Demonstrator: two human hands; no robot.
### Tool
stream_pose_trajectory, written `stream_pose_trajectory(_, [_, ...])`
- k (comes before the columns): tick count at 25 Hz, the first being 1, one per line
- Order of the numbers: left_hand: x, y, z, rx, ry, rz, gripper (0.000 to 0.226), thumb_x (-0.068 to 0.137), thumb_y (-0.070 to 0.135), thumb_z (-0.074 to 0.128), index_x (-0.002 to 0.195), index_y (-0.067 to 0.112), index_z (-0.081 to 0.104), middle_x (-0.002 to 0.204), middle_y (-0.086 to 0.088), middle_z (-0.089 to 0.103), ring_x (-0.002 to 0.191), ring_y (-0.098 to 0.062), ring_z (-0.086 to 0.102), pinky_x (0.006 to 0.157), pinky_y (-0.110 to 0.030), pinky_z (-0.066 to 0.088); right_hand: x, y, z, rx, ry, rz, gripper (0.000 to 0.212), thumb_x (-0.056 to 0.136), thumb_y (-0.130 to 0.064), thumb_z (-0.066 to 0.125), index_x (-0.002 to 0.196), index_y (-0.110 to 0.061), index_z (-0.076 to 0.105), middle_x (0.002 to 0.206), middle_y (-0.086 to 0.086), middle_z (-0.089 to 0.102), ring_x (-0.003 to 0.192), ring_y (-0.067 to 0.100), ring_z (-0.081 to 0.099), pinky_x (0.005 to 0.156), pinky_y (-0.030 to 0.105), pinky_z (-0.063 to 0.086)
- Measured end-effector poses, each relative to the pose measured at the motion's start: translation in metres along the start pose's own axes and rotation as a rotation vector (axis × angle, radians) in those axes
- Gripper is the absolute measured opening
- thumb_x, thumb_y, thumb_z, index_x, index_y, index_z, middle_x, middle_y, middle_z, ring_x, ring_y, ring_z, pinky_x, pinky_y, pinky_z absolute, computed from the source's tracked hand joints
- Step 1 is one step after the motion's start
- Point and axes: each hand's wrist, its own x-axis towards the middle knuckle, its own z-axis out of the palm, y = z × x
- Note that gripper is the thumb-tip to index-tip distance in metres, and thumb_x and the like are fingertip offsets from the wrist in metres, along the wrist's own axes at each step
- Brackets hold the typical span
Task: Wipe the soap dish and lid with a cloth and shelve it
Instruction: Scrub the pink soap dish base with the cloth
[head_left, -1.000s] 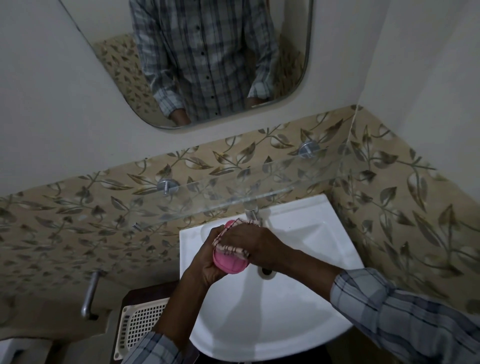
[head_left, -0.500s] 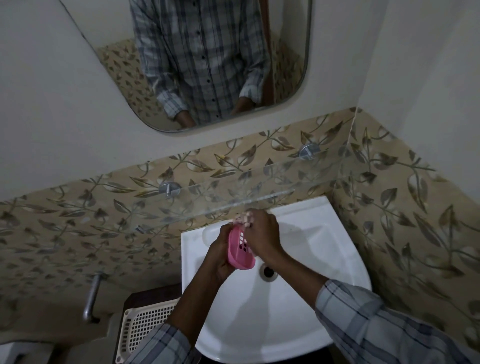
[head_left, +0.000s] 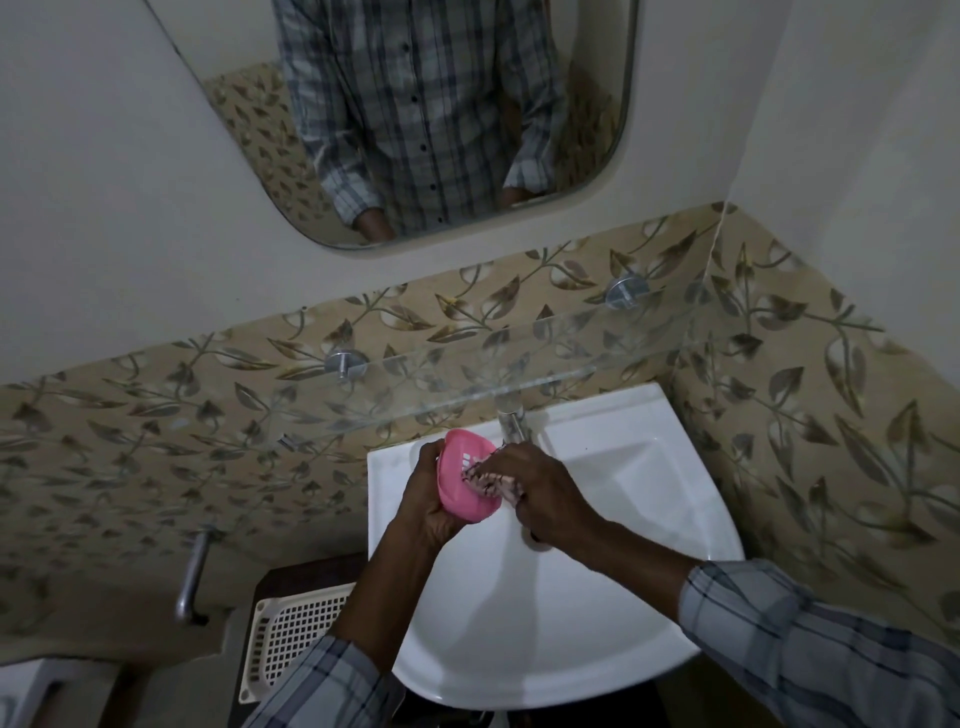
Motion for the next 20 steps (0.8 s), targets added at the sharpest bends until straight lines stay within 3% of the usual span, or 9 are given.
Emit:
stream_pose_trajectory(3, [-0.003,0.002,-0.001,0.037,-0.051,-0.085,0.052,0.080,0.038,0.059,0.101,-0.008,0.072,0.096,-0.029,0.072,0.080,-0.041,0.072,0.065,-0.053,0.061,0.004,0.008,-0.009,-0.045,-0.113,-0.210,0.022,0.084,0.000,0.069,0.105,-0.004,0.075,0.107,0.016,0.073,0.102,0.030,0.067,0.098,0.043,0.052])
stream_pose_trajectory(6, [-0.005,0.008,-0.008,0.073,-0.010,-0.101,0.050,0.081,0.036,0.060,0.116,0.000,0.063,0.103,-0.025,0.067,0.087,-0.038,0.064,0.070,-0.049,0.060,0.011,0.019,-0.017,-0.061,-0.148,-0.190,0.016,0.081,-0.001,0.076,0.097,-0.001,0.076,0.101,0.017,0.074,0.097,0.033,0.068,0.091,0.049,0.054])
stream_pose_trajectory(9, [-0.007,0.006,-0.012,0.102,-0.062,-0.137,0.053,0.087,0.037,0.056,0.119,-0.004,0.065,0.109,-0.028,0.068,0.094,-0.040,0.066,0.081,-0.051,0.058,0.006,0.029,-0.015,-0.109,-0.210,-0.402,0.018,0.084,0.004,0.069,0.100,-0.001,0.076,0.108,0.015,0.074,0.105,0.030,0.067,0.104,0.042,0.048])
stream_pose_trajectory(12, [-0.008,0.003,-0.015,0.106,-0.030,-0.107,0.051,0.081,0.038,0.062,0.114,-0.002,0.065,0.099,-0.026,0.070,0.084,-0.040,0.067,0.070,-0.048,0.060,0.010,0.025,-0.016,-0.126,-0.133,-0.316,0.016,0.091,-0.005,0.061,0.096,-0.003,0.076,0.101,0.014,0.075,0.098,0.031,0.068,0.097,0.048,0.051])
stream_pose_trajectory(15, [-0.007,0.005,-0.019,0.114,-0.047,-0.095,0.056,0.088,0.041,0.057,0.122,-0.002,0.063,0.106,-0.026,0.069,0.088,-0.039,0.069,0.079,-0.045,0.059,0.003,0.025,-0.008,-0.124,-0.194,-0.490,0.022,0.094,0.001,0.053,0.103,-0.002,0.073,0.108,0.017,0.072,0.107,0.030,0.064,0.105,0.042,0.047])
stream_pose_trajectory(17, [-0.007,0.004,-0.021,0.128,-0.045,-0.060,0.058,0.092,0.045,0.052,0.128,0.000,0.058,0.108,-0.026,0.067,0.089,-0.037,0.067,0.081,-0.043,0.057,0.007,0.028,-0.014,-0.131,-0.089,-0.257,0.019,0.090,-0.001,0.060,0.103,-0.003,0.074,0.105,0.014,0.074,0.103,0.029,0.066,0.095,0.043,0.054])
stream_pose_trajectory(19, [-0.006,0.004,-0.020,0.154,-0.076,-0.004,0.061,0.094,0.047,0.051,0.131,0.000,0.057,0.113,-0.028,0.065,0.093,-0.038,0.067,0.083,-0.044,0.057,0.021,0.031,-0.027,-0.030,0.119,0.225,0.042,0.075,0.013,0.062,0.111,-0.006,0.070,0.110,0.010,0.073,0.104,0.029,0.067,0.089,0.041,0.056])
stream_pose_trajectory(20, [-0.006,0.003,-0.020,0.192,-0.089,0.030,0.062,0.093,0.048,0.052,0.132,0.000,0.056,0.115,-0.028,0.065,0.094,-0.038,0.067,0.083,-0.044,0.057,0.027,0.029,-0.031,0.029,0.178,0.391,0.051,0.074,0.016,0.058,0.117,-0.010,0.068,0.113,0.006,0.073,0.106,0.024,0.067,0.090,0.033,0.056])
